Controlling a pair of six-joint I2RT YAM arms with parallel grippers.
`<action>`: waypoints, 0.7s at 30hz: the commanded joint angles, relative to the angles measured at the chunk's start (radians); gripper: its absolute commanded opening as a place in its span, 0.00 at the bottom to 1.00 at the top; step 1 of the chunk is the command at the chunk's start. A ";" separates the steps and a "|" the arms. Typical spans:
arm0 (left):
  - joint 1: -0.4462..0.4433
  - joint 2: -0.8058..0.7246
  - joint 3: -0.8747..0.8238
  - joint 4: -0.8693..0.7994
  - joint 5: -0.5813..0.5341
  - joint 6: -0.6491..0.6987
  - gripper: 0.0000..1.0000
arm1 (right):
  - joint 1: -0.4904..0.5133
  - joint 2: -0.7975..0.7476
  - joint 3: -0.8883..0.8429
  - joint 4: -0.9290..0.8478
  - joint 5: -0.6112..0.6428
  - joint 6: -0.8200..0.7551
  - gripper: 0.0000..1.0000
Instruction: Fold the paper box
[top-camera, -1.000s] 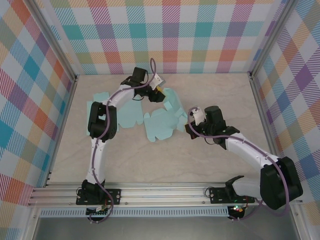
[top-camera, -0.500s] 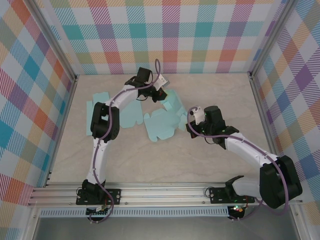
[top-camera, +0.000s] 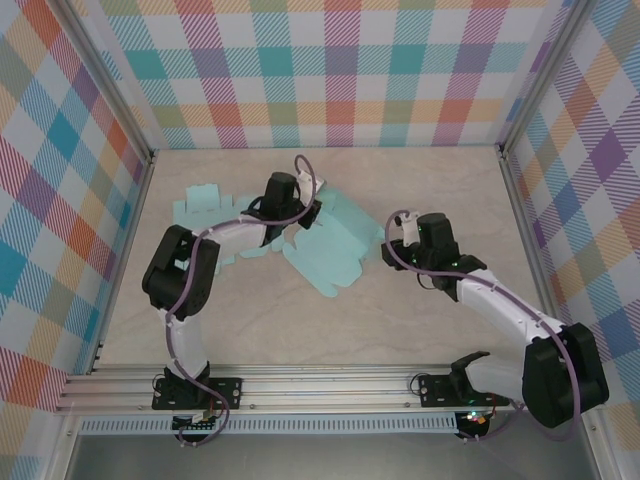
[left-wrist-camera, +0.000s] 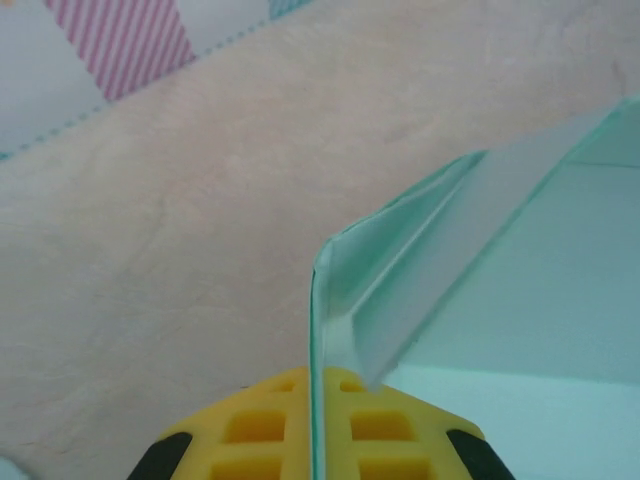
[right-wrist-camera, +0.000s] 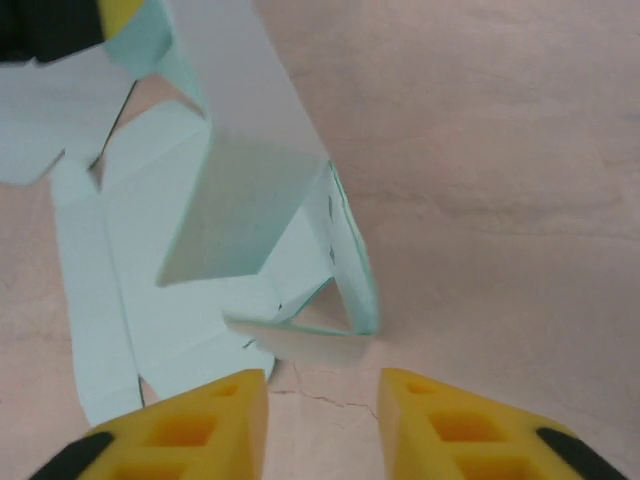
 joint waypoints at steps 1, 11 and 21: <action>-0.022 -0.056 -0.087 0.243 -0.160 -0.006 0.00 | -0.044 -0.022 0.023 -0.048 -0.063 0.032 0.46; -0.063 -0.058 -0.147 0.391 -0.243 0.031 0.00 | -0.079 0.064 0.265 -0.164 -0.211 0.087 0.69; -0.064 -0.009 -0.135 0.432 -0.278 0.005 0.00 | -0.067 0.318 0.569 -0.322 -0.257 0.046 0.51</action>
